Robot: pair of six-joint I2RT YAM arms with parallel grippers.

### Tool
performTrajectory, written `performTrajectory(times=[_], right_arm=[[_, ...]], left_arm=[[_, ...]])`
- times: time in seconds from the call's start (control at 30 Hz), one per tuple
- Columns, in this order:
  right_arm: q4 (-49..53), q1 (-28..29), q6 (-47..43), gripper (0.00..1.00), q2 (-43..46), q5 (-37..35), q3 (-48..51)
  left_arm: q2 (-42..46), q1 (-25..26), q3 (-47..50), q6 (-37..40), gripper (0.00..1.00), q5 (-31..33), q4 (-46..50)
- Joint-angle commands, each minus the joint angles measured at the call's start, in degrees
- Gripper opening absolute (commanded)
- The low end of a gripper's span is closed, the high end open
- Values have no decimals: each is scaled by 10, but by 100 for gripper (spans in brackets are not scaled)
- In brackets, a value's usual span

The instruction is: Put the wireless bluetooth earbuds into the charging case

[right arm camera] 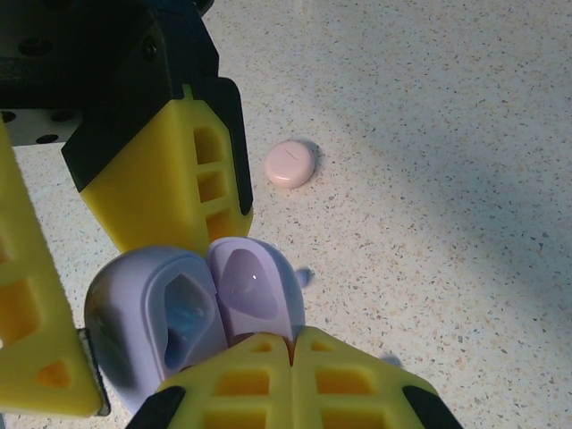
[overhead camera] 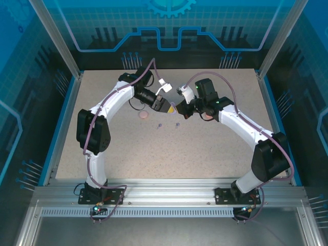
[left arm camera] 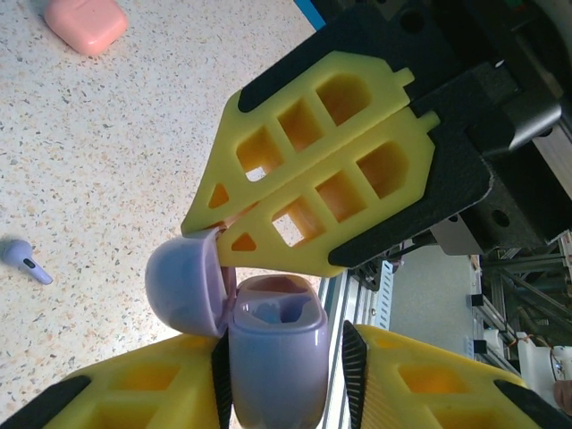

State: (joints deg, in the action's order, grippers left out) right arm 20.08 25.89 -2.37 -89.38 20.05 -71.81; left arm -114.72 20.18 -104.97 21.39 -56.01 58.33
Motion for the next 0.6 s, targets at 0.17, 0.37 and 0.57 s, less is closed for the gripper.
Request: performTrajectory(times=[0.17,0.37,0.57], right_arm=[[1,7,10,0,-7,9,-24],[3,3,22,6,-3,3,-29],[7,-21,51,44,32,8,-24]], left_arm=[[-9,-2,4,4,17,-22,-9],[-1,-4,16,-5,0,-19,-23],[44,-25,88,-70,0,-20,-135]])
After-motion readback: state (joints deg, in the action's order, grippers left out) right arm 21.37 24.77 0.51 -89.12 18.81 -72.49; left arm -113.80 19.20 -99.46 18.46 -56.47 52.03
